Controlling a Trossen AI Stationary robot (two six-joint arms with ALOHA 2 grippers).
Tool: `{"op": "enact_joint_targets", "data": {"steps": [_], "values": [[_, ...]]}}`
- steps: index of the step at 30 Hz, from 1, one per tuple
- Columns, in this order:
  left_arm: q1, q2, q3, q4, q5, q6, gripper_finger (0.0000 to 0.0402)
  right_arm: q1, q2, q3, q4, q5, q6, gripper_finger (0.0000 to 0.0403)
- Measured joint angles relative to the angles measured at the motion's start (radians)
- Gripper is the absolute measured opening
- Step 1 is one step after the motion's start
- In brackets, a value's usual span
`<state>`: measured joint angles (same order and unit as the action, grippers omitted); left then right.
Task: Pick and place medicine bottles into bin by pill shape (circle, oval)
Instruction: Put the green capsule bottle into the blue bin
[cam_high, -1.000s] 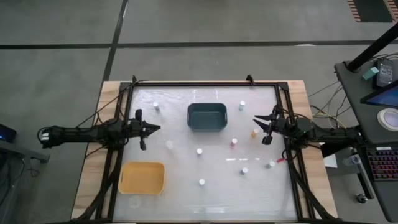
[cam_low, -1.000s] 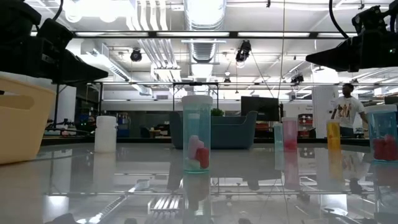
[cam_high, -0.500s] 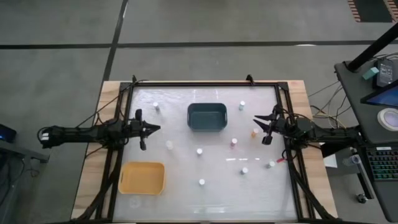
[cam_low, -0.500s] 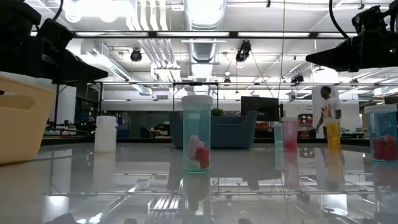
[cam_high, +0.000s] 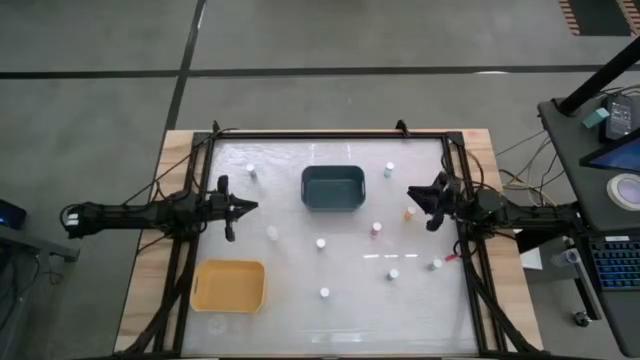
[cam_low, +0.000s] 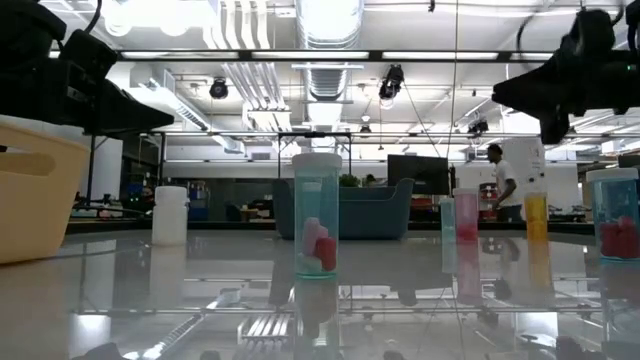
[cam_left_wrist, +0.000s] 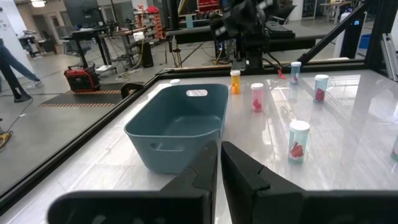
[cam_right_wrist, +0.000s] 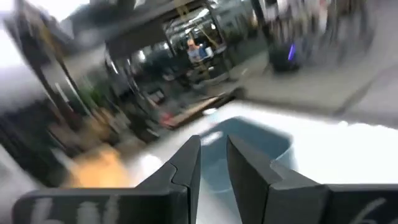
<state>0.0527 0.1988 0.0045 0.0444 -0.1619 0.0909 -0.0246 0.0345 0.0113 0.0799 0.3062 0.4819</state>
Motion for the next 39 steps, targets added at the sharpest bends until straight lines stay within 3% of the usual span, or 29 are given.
{"op": "enact_joint_targets", "data": {"steps": [2,4,13,22,26,33,39], "values": [[0.000,0.000,0.000,0.000,0.000,0.002,0.0006,0.000,0.000,0.000,0.000,0.001,0.179,0.0068],[0.000,0.000,0.000,0.000,0.000,0.001,0.0006,0.000,0.000,0.000,0.000,0.001,0.235,0.0068],[0.000,-0.001,0.000,0.008,-0.001,-0.004,0.0006,0.000,0.000,0.000,0.007,0.001,0.219,0.0068],[0.000,-0.001,0.000,0.161,-0.002,0.073,0.0006,0.000,0.000,0.000,0.007,0.010,0.212,0.0068],[0.000,-0.001,0.000,0.267,-0.002,0.067,0.0006,-0.001,0.000,0.000,0.016,0.093,0.183,0.0068],[0.000,-0.002,0.000,0.417,-0.001,0.045,0.0006,-0.002,0.006,0.000,0.138,0.097,0.071,0.0068],[0.000,0.008,-0.001,0.714,0.000,0.040,0.0006,-0.002,0.044,0.000,0.334,0.095,-0.107,0.0068]]}}
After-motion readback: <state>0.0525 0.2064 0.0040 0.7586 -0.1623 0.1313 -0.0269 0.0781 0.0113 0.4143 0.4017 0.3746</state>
